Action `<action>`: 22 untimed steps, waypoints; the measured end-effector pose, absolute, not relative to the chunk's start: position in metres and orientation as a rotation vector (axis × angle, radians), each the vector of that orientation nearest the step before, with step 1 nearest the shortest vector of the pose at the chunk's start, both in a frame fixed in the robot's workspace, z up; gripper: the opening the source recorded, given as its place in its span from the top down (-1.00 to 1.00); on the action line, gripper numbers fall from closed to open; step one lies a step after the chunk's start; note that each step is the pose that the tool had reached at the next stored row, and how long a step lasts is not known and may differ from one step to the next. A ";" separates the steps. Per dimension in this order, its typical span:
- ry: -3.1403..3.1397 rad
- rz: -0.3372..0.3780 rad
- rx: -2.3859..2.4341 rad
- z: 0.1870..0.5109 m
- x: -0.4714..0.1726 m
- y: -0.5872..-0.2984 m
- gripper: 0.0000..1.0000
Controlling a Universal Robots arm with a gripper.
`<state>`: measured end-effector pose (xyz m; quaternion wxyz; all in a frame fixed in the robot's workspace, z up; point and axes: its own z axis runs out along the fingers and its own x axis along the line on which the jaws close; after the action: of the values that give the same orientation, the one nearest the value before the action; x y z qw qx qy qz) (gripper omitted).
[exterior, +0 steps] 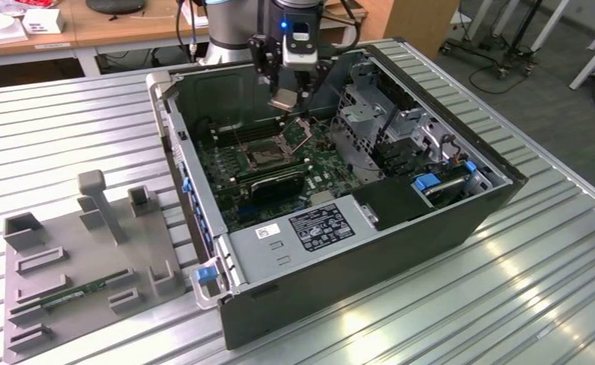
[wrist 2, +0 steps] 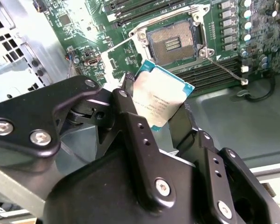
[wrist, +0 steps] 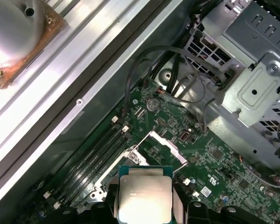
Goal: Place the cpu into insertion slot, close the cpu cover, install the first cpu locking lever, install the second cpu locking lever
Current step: 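Place the cpu into insertion slot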
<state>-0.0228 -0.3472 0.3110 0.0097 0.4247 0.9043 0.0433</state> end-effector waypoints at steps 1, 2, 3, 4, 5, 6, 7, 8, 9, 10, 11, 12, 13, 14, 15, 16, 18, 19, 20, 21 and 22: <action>2.813 0.135 1.347 0.311 -0.023 -0.347 -0.09; 2.801 0.134 1.371 0.311 -0.023 -0.347 -0.09; 2.791 0.134 1.390 0.311 -0.023 -0.347 -0.09; 2.786 0.134 1.398 0.311 -0.023 -0.347 -0.09; 2.786 0.134 1.399 0.311 -0.023 -0.347 -0.09; 2.785 0.134 1.399 0.311 -0.023 -0.347 -0.09; 2.785 0.134 1.399 0.311 -0.023 -0.347 -0.09; 2.785 0.134 1.400 0.311 -0.023 -0.347 -0.09; 2.785 0.134 1.400 0.311 -0.023 -0.347 -0.09; 2.785 0.134 1.400 0.311 -0.023 -0.347 -0.09; 2.785 0.134 1.400 0.311 -0.023 -0.347 -0.09; 2.785 0.134 1.400 0.311 -0.024 -0.347 -0.09; 2.785 0.134 1.400 0.311 -0.024 -0.347 -0.09; 2.785 0.134 1.400 0.311 -0.025 -0.347 -0.09; 2.785 0.134 1.400 0.311 -0.025 -0.347 -0.09; 2.785 0.134 1.400 0.311 -0.026 -0.347 -0.09; 2.785 0.134 1.399 0.311 -0.026 -0.347 -0.09; 2.785 0.134 1.399 0.311 -0.026 -0.347 -0.09; 2.785 0.134 1.399 0.311 -0.026 -0.347 -0.09; 2.785 0.134 1.400 0.311 -0.026 -0.347 -0.09; 2.785 0.134 1.400 0.311 -0.026 -0.347 -0.09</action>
<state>-0.0262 -0.3472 0.3108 0.0108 0.4487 0.8926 0.0430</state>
